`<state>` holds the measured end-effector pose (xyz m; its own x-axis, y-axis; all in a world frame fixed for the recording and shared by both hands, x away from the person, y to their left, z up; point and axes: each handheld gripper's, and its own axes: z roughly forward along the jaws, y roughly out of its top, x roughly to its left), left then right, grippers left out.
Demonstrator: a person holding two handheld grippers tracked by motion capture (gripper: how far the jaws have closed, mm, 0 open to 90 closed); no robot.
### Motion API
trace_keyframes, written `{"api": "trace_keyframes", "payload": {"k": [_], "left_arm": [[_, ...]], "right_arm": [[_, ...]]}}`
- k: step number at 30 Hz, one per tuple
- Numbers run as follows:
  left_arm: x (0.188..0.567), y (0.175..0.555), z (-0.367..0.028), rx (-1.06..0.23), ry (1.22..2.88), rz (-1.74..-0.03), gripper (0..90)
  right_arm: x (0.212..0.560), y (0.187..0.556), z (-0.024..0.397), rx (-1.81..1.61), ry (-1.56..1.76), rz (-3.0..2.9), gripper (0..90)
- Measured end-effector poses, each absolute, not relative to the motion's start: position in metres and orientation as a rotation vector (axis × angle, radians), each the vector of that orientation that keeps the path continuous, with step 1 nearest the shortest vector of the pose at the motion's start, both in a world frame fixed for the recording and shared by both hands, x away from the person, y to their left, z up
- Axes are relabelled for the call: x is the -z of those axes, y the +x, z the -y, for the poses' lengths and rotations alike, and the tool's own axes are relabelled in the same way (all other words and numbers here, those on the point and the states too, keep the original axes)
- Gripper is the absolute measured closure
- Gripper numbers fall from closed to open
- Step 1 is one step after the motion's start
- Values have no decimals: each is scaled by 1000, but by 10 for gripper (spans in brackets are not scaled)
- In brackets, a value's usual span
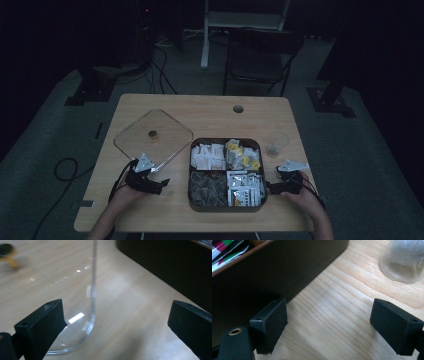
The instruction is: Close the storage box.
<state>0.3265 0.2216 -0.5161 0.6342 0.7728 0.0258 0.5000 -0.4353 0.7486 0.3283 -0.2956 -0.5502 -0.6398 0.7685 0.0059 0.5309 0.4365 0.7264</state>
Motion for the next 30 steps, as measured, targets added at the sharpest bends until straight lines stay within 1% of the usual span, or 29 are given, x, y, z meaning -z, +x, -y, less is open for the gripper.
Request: {"api": "trace_keyframes", "payload": {"k": [6, 8, 9, 30], "left_arm": [[512, 338, -224, -543, 2079, -1060, 15], [512, 341, -225, -552, 2062, -1065, 44], [512, 343, -225, -563, 2056, -1071, 44], [512, 382, -229, -617, 1986, -1206, 44]], "right_arm": [[550, 328, 296, -1023, 1113, -2368, 138], [550, 328, 296, -1023, 1110, -2368, 138], [550, 328, 296, -1024, 1109, -2368, 138], [550, 328, 296, -1023, 1112, -2368, 137]]}}
